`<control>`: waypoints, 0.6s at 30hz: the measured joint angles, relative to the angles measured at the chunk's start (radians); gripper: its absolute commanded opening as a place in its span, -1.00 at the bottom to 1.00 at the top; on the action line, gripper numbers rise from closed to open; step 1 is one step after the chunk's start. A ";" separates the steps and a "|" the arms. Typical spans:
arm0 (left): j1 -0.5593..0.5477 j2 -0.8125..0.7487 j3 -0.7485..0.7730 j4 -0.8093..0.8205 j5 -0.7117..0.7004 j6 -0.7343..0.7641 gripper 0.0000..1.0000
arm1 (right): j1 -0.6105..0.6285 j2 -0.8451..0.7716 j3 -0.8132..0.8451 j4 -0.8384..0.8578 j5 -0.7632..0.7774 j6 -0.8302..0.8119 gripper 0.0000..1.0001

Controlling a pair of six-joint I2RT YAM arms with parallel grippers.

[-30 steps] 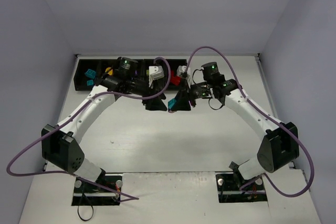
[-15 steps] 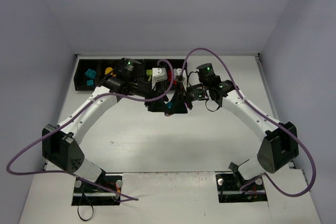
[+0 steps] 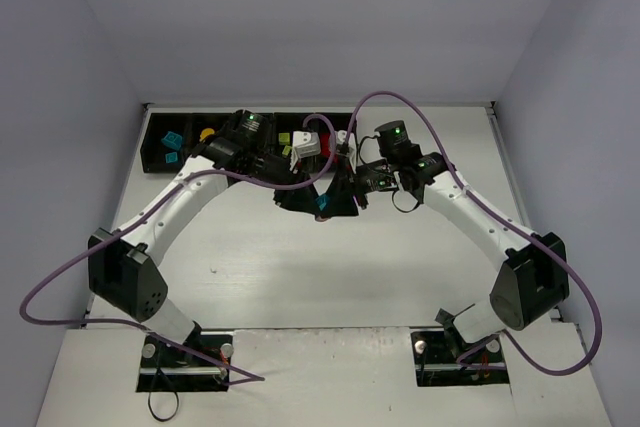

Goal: Sort the legos into containers by color

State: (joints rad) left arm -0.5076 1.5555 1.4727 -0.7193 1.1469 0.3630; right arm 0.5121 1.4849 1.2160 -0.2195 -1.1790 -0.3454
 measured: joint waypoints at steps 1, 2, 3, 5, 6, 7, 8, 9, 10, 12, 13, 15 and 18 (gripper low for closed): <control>0.000 0.008 0.011 -0.015 0.002 0.008 -0.67 | 0.000 0.000 0.000 0.000 0.000 0.000 -0.92; 0.000 0.015 0.019 -0.027 0.004 0.016 -0.71 | 0.000 0.000 0.000 -0.002 0.001 0.000 -0.92; 0.000 0.022 0.027 -0.039 0.008 0.024 -0.86 | 0.000 0.000 0.000 -0.006 0.003 0.000 -0.91; 0.000 0.029 0.035 -0.051 0.013 0.034 -1.00 | 0.000 0.000 0.000 -0.009 0.003 0.000 -0.88; 0.000 0.031 0.036 -0.055 0.015 0.038 -1.00 | 0.000 0.000 0.000 -0.010 0.003 0.000 -0.85; 0.000 0.032 0.037 -0.056 0.017 0.042 -1.00 | 0.000 0.000 0.000 -0.011 0.003 0.000 -0.81; 0.000 0.032 0.037 -0.057 0.018 0.045 -1.00 | 0.000 0.000 0.000 -0.012 0.004 0.000 -0.72; 0.000 0.032 0.037 -0.057 0.019 0.046 -1.00 | 0.000 0.000 0.000 -0.013 0.004 0.000 -0.62; 0.000 0.032 0.037 -0.058 0.020 0.047 -1.00 | 0.000 0.000 0.000 -0.013 0.004 0.000 -0.51; 0.000 0.032 0.037 -0.058 0.020 0.049 -1.00 | 0.000 0.000 -0.001 -0.013 0.005 0.000 -0.28; 0.000 0.032 0.037 -0.058 0.019 0.050 -1.00 | 0.000 0.000 -0.003 -0.012 0.005 0.000 -0.21; 0.000 0.032 0.037 -0.058 0.023 0.050 -1.00 | 0.000 0.000 -0.007 -0.009 0.006 -0.001 -0.03; 0.000 0.032 0.037 -0.057 0.030 0.052 -1.00 | -0.001 -0.001 -0.018 -0.008 0.014 -0.001 0.19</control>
State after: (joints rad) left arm -0.5076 1.5879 1.5093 -0.7765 1.1767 0.4152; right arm 0.5110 1.4837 1.1976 -0.2279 -1.1652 -0.3462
